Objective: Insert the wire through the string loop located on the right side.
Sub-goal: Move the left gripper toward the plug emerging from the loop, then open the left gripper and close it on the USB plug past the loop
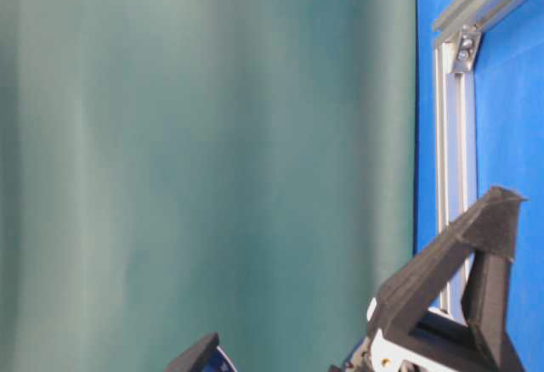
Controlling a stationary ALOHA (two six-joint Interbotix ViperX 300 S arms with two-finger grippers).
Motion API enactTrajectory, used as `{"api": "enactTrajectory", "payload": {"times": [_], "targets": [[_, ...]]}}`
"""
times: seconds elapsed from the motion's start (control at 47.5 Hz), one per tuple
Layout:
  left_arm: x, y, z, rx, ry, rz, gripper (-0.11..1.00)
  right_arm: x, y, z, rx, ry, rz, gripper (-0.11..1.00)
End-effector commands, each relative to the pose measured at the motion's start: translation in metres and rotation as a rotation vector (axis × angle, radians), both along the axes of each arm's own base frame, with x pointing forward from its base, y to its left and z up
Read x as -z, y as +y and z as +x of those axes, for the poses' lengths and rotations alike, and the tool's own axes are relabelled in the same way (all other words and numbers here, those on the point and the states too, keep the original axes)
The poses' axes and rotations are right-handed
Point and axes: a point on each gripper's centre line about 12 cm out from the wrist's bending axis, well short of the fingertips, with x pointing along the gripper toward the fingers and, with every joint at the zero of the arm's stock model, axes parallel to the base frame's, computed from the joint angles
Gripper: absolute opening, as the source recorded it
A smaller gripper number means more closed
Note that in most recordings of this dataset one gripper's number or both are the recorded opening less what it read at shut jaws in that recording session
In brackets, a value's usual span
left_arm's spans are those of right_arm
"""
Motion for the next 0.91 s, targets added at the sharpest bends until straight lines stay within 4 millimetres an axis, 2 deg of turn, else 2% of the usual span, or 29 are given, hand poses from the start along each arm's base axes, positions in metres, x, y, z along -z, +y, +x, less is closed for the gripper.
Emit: {"api": "enactTrajectory", "payload": {"times": [0.0, 0.19, 0.379, 0.653, 0.758, 0.885], "targets": [[-0.017, -0.003, 0.004, 0.006, -0.056, -0.007, 0.00, -0.007, 0.000, 0.005, 0.004, -0.033, 0.007, -0.04], [-0.025, -0.001, 0.021, -0.005, -0.079, -0.008, 0.00, -0.007, 0.000, 0.005, 0.004, -0.033, 0.007, -0.04], [-0.032, -0.007, 0.053, 0.003, -0.049, -0.002, 0.00, -0.007, 0.000, 0.005, 0.005, -0.033, 0.007, -0.04], [-0.041, -0.005, 0.099, -0.009, -0.006, -0.002, 0.00, -0.007, 0.000, 0.004, 0.004, -0.030, 0.006, -0.04], [-0.040, -0.001, 0.109, -0.018, 0.006, -0.001, 0.00, -0.007, 0.000, 0.005, 0.004, -0.028, 0.006, -0.04], [-0.040, 0.001, 0.110, -0.022, 0.006, 0.000, 0.00, -0.006, 0.000, 0.004, 0.004, -0.027, 0.006, -0.04]]}}
